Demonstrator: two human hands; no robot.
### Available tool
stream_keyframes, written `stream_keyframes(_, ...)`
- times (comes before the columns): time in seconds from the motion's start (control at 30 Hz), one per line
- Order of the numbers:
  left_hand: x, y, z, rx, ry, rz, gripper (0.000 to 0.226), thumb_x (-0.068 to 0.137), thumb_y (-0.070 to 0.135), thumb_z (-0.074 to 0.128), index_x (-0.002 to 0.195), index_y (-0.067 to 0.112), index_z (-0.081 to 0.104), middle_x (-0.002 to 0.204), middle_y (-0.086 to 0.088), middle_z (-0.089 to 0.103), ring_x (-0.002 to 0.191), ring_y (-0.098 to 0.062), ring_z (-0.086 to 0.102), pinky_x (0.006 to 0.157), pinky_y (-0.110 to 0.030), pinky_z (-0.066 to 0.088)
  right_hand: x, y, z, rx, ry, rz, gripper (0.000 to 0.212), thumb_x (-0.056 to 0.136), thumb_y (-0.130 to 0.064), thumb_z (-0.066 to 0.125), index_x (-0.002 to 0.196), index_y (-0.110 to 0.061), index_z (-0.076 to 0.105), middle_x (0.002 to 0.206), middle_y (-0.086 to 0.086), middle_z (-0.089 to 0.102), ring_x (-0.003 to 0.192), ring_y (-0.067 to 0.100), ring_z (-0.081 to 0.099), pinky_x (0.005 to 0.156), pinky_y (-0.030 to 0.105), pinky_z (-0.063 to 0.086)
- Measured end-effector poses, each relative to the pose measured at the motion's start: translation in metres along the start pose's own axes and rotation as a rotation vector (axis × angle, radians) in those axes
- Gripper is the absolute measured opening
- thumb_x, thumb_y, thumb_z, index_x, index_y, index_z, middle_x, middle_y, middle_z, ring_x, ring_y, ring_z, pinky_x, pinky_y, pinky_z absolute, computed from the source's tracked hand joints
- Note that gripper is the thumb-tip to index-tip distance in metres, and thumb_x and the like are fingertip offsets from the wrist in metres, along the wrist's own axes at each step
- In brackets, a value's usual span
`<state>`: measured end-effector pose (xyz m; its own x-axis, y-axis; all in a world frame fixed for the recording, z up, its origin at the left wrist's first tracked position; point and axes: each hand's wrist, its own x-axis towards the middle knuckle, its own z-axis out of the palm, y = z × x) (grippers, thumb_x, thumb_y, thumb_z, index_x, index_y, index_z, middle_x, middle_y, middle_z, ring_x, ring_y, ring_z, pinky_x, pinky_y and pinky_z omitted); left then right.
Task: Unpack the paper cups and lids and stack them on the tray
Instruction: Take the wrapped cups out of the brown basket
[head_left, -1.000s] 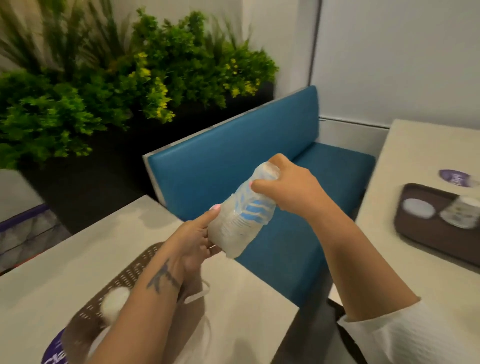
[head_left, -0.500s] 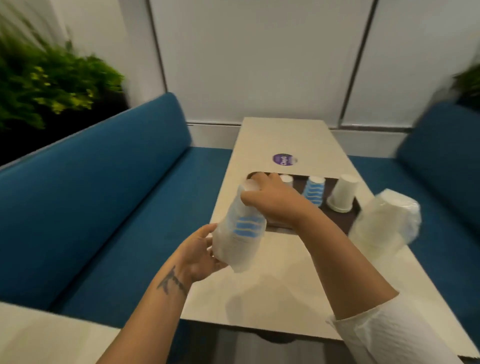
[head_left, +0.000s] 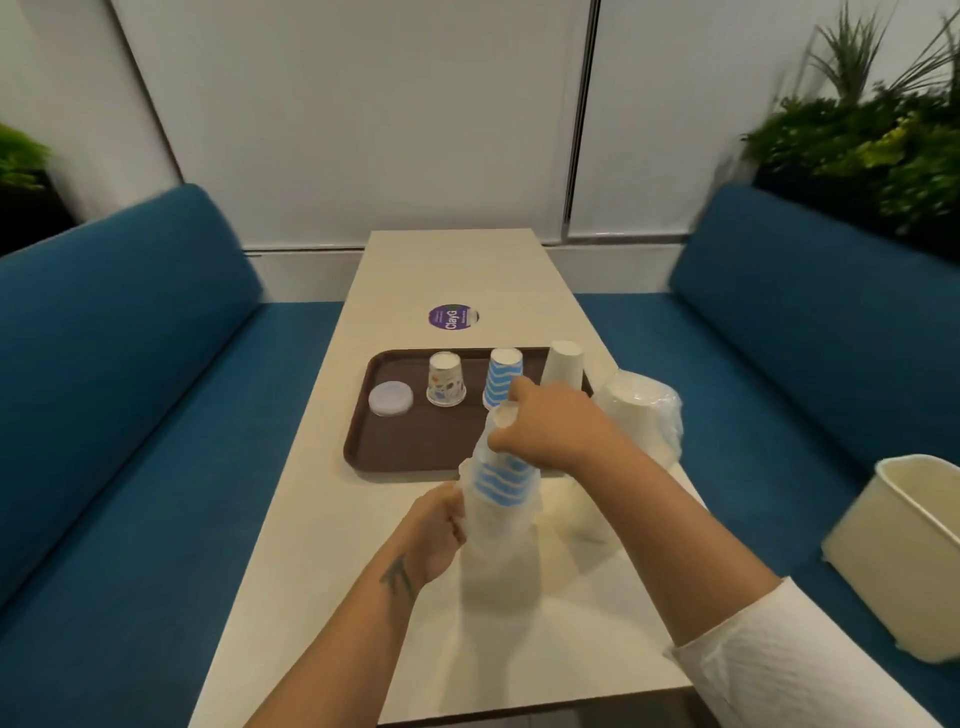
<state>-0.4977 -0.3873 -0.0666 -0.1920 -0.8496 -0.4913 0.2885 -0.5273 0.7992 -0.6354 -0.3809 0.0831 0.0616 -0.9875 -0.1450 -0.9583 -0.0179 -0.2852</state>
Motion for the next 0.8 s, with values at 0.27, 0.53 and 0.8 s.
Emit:
stream_keyframes(0.27,0.033,-0.045,-0.003,0.782,0.025,0.260,0.123,0.037,0.030,0.089,0.143,0.027,0.026,0.137,0.006,0.045,0.124,-0.014,0.047,0.096,-0.034,0.050,0.018,0.012,0.018,-0.084,-0.012,0.046,0.038,0.087,-0.045,0.054,0.112,-0.017,0.048,0.108,0.005,0.062,0.093,0.022,0.057,0.074,0.030,0.043)
stream_keyframes(0.53,0.041,-0.051,0.021,1.165,0.296,0.338,0.089,0.054,0.055,0.084,0.126,0.020,0.044,0.121,0.006,0.057,0.119,-0.018,0.050,0.098,-0.029,0.038,0.030,0.018,0.035,-0.098,0.036,0.030,0.056,0.087,-0.061,0.053,0.116,-0.014,0.049,0.110,0.005,0.061,0.100,0.023,0.058,0.072,0.029,0.040)
stream_keyframes(0.8,0.050,-0.047,0.029,1.321,0.335,0.228,0.093,0.063,0.061,0.075,0.137,0.025,0.033,0.138,0.002,0.036,0.132,-0.020,0.032,0.106,-0.033,0.025,0.042,0.022,0.038,-0.126,0.062,0.055,0.059,0.083,-0.064,0.055,0.112,-0.013,0.055,0.107,0.005,0.063,0.096,0.021,0.058,0.075,0.029,0.042)
